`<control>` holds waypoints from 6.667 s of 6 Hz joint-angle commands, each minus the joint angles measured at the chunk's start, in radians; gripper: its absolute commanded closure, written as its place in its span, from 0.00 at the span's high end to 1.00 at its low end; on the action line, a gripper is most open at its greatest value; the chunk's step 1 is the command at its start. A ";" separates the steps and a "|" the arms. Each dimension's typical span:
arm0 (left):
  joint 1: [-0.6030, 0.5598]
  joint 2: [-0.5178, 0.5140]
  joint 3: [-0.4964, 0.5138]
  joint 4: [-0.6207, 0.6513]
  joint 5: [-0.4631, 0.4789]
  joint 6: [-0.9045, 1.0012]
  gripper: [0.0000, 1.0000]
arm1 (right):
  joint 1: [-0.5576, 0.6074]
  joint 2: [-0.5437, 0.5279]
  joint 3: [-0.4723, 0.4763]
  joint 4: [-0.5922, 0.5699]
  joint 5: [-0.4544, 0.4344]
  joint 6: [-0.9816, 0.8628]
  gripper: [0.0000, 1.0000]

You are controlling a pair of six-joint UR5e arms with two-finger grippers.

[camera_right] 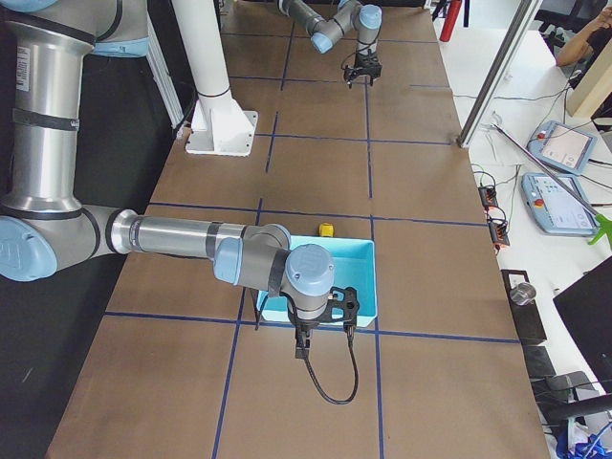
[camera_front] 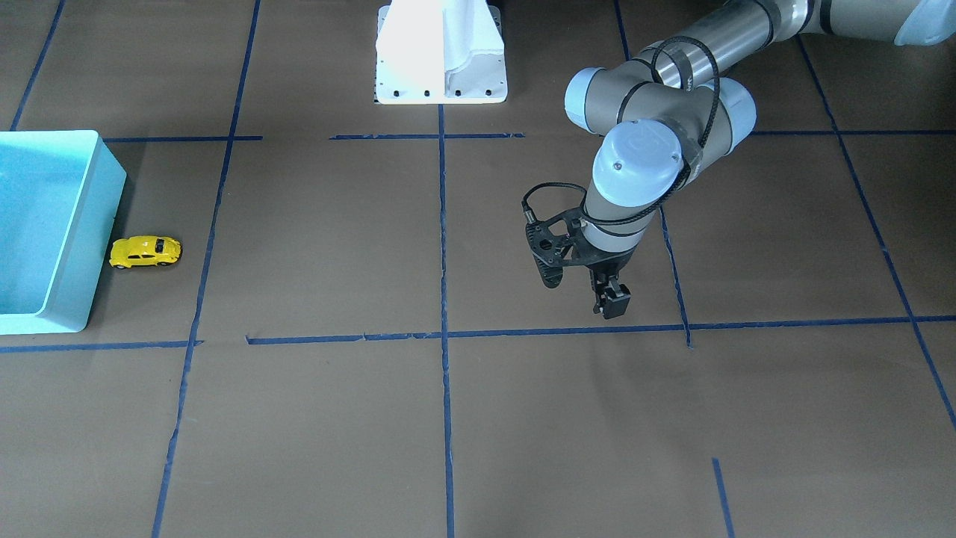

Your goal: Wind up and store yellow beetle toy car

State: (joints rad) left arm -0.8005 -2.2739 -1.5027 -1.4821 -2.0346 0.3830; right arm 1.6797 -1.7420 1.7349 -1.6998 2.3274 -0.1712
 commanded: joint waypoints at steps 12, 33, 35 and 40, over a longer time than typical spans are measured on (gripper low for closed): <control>-0.858 0.554 0.055 0.040 -0.311 -0.426 1.00 | -0.906 0.004 0.292 0.542 -0.353 -0.271 1.00; -0.850 0.570 0.029 0.009 -0.311 -0.455 1.00 | -0.856 0.224 0.196 0.325 -0.323 -0.498 0.00; -0.850 0.570 0.027 0.009 -0.311 -0.455 1.00 | -0.931 0.335 0.206 0.243 -0.266 -0.485 0.00; -0.850 0.570 0.028 0.008 -0.312 -0.455 1.00 | -1.265 0.812 0.054 -0.001 -0.428 -0.353 0.00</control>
State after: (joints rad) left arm -1.6506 -1.7043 -1.4747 -1.4738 -2.3470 -0.0721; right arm 0.4816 -0.9989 1.8392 -1.6966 1.9228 -0.5342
